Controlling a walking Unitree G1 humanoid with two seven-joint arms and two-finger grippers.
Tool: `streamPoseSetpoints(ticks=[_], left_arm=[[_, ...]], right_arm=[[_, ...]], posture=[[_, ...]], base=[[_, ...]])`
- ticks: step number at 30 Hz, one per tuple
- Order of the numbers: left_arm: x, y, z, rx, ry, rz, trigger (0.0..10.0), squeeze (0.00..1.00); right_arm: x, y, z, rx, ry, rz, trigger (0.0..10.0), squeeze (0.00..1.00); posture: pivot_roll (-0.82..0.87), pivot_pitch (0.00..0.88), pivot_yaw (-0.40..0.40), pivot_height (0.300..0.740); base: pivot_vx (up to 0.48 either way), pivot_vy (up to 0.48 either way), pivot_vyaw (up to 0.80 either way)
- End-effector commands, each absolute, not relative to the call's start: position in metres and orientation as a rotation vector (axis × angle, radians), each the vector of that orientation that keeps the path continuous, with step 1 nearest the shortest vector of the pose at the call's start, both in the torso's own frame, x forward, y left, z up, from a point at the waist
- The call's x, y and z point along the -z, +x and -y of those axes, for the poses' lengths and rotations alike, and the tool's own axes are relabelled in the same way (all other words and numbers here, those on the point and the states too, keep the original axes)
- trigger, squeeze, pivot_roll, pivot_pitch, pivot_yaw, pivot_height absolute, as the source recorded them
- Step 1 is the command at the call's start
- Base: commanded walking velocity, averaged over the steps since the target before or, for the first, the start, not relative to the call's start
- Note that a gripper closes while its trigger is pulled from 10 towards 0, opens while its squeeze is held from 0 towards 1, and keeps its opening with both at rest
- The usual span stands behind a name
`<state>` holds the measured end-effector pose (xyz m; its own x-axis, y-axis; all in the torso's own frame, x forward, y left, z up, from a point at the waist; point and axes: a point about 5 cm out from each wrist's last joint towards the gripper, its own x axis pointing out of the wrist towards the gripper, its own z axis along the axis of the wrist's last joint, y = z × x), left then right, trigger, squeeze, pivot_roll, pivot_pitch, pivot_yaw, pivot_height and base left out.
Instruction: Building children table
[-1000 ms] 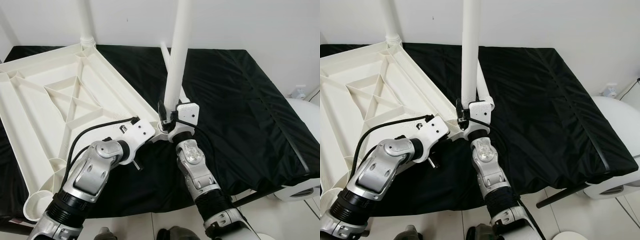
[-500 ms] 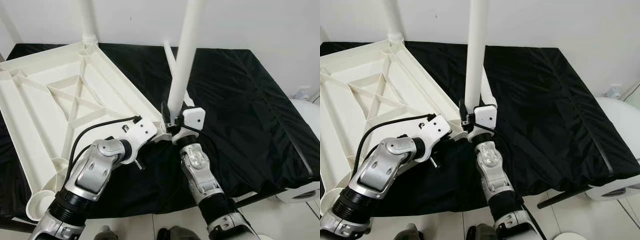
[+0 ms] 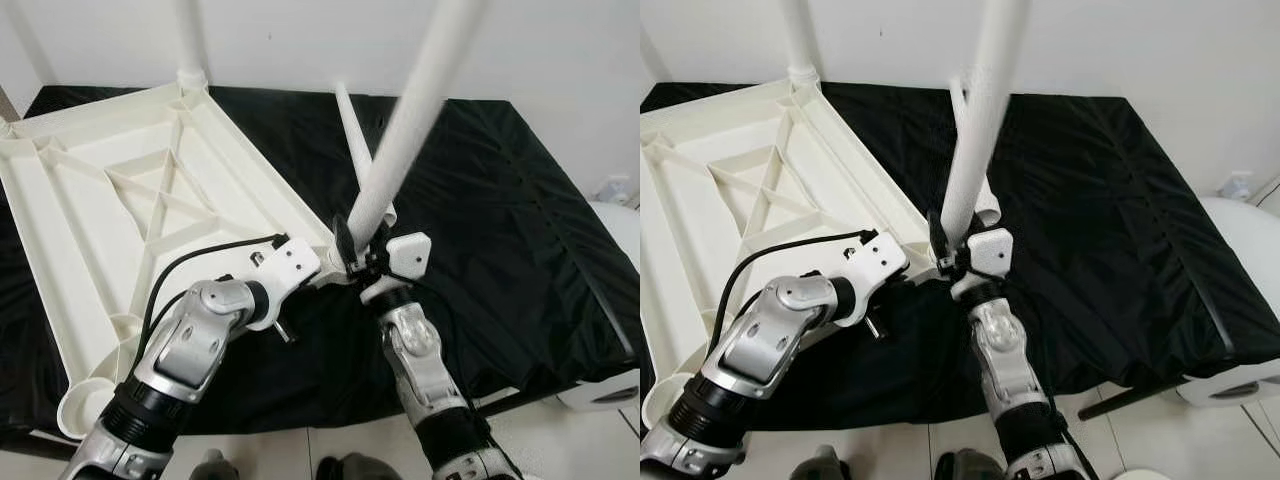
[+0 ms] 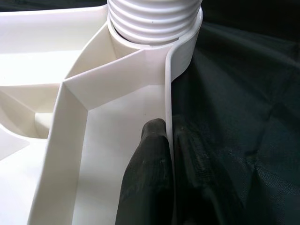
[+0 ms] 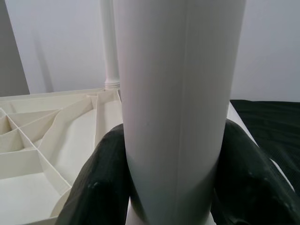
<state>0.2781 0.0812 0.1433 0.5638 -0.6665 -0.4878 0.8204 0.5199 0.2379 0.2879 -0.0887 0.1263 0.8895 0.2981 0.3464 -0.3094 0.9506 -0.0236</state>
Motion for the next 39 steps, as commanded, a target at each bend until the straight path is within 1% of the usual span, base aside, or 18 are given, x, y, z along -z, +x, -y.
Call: streamPoseSetpoints(ticks=[1,9,19,26,39], left_arm=[[-0.162,0.285,-0.085,0.84,0.489,-0.264,10.0,0.0],[-0.163,0.287,-0.084,0.847,0.489,-0.26,10.0,0.0],[-0.163,0.285,-0.083,0.851,0.489,-0.258,10.0,0.0],[-0.162,0.284,-0.083,0.852,0.487,-0.259,10.0,0.0],[-0.163,0.284,-0.085,0.841,0.486,-0.26,10.0,0.0]], right_arm=[[-0.085,0.279,0.118,-0.223,0.006,0.158,10.0,0.0],[-0.085,0.286,0.12,-0.219,0.021,0.136,10.0,0.0],[-0.093,0.312,0.112,-0.267,-0.057,0.059,10.0,0.0],[-0.09,0.315,0.112,-0.275,-0.077,0.033,10.0,0.0],[-0.084,0.311,0.113,-0.25,-0.075,0.015,10.0,0.0]], posture=[[0.07,0.068,-0.07,0.74],[0.07,0.063,-0.068,0.74],[0.07,0.057,-0.07,0.74],[0.07,0.058,-0.076,0.74],[0.07,0.063,-0.075,0.74]], base=[[0.0,0.0,0.0],[0.0,0.0,0.0],[0.0,0.0,0.0],[0.0,0.0,0.0],[0.0,0.0,0.0]])
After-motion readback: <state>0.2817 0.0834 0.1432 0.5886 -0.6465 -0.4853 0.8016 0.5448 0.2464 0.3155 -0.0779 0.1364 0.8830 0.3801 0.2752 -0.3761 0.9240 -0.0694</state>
